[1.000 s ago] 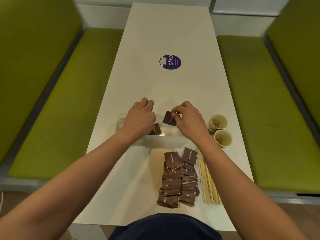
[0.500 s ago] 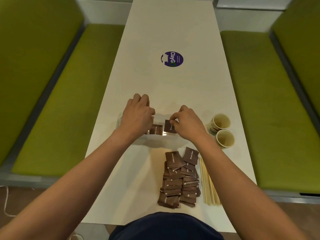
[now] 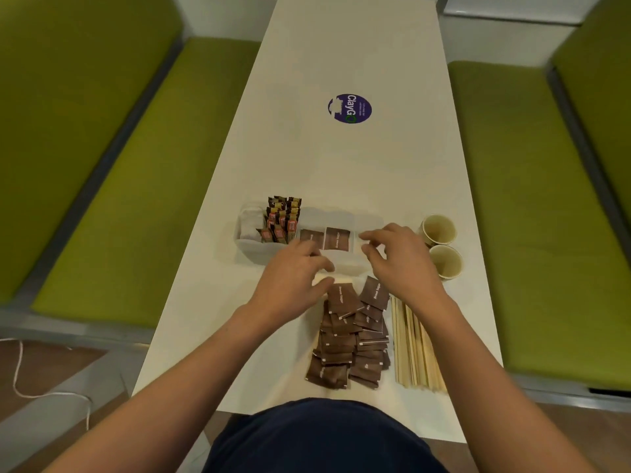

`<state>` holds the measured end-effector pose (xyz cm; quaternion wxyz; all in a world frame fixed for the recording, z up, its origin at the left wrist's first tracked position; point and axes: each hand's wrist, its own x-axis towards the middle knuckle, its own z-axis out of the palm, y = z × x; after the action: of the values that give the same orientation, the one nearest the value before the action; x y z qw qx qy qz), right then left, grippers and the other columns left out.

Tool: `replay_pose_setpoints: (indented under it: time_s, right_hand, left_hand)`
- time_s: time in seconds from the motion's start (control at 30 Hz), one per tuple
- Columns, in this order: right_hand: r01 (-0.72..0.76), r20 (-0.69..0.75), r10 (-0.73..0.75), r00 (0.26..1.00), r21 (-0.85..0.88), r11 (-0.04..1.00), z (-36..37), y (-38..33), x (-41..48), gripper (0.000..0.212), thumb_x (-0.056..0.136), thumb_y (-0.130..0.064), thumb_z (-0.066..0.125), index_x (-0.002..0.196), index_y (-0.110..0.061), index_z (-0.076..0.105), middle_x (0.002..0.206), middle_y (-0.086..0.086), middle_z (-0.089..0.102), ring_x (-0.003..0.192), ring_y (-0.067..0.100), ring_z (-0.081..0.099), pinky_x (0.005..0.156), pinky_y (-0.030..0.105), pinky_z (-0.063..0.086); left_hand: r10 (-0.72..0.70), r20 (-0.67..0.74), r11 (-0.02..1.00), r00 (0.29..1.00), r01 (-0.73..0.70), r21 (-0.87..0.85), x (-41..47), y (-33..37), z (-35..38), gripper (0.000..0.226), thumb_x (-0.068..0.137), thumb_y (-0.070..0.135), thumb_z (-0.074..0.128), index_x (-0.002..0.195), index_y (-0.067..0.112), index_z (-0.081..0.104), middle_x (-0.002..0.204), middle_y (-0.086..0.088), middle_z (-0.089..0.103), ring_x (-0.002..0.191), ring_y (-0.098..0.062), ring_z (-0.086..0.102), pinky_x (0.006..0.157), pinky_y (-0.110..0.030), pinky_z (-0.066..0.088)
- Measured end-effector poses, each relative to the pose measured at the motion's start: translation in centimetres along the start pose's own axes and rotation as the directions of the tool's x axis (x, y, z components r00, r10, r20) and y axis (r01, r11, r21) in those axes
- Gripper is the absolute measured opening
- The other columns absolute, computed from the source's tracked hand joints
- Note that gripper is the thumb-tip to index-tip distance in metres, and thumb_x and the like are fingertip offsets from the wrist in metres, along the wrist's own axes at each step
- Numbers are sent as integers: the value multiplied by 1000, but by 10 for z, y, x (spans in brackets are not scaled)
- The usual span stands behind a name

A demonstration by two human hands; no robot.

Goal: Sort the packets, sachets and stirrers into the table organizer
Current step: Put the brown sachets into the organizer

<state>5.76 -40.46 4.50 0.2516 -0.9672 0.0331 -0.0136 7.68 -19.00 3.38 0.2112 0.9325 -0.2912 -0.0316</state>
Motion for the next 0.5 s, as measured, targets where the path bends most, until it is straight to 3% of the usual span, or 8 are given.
replay_pose_setpoints:
  time_s: [0.13, 0.2, 0.3, 0.37, 0.5]
  right_hand:
    - [-35, 97, 40, 994, -54, 998, 11, 18, -35, 28, 97, -31, 60, 122, -29, 72, 120, -6, 71, 109, 20, 61, 89, 39, 51]
    - [-56, 168, 65, 984, -62, 997, 14, 22, -48, 27, 94, -32, 60, 119, -33, 71, 115, -9, 72, 110, 22, 60, 87, 38, 51]
    - [-63, 264, 80, 961, -72, 995, 19, 25, -61, 27, 88, -38, 64, 115, -37, 65, 98, -14, 69, 99, 19, 60, 79, 38, 53]
    - [-36, 264, 58, 963, -89, 995, 22, 26, -65, 31, 88, -40, 66, 119, -36, 63, 101, -11, 70, 98, 19, 59, 79, 39, 53]
    - [31, 232, 1, 973, -136, 990, 25, 27, -69, 18, 93, -33, 61, 109, -31, 70, 103, -11, 71, 98, 19, 59, 77, 36, 51]
  left_hand:
    - [-56, 191, 996, 980, 67, -53, -12, 14, 20, 31, 92, 47, 64, 115, 28, 73, 110, 5, 61, 108, -15, 52, 83, -32, 47]
    - [-60, 254, 997, 965, 69, -29, -15, 19, 27, 36, 90, 51, 65, 118, 30, 70, 112, 4, 61, 108, -17, 52, 83, -35, 49]
    - [-69, 294, 997, 953, 71, 5, -17, 21, 32, 41, 89, 51, 67, 123, 28, 67, 114, 3, 61, 108, -18, 53, 82, -38, 51]
    - [-70, 294, 998, 953, 67, 20, -17, 20, 33, 38, 89, 47, 68, 123, 29, 68, 112, 2, 61, 106, -18, 54, 81, -37, 51]
    - [-68, 302, 998, 951, 63, 29, -17, 21, 31, 31, 90, 44, 69, 118, 30, 71, 107, 3, 65, 101, -18, 58, 81, -38, 52]
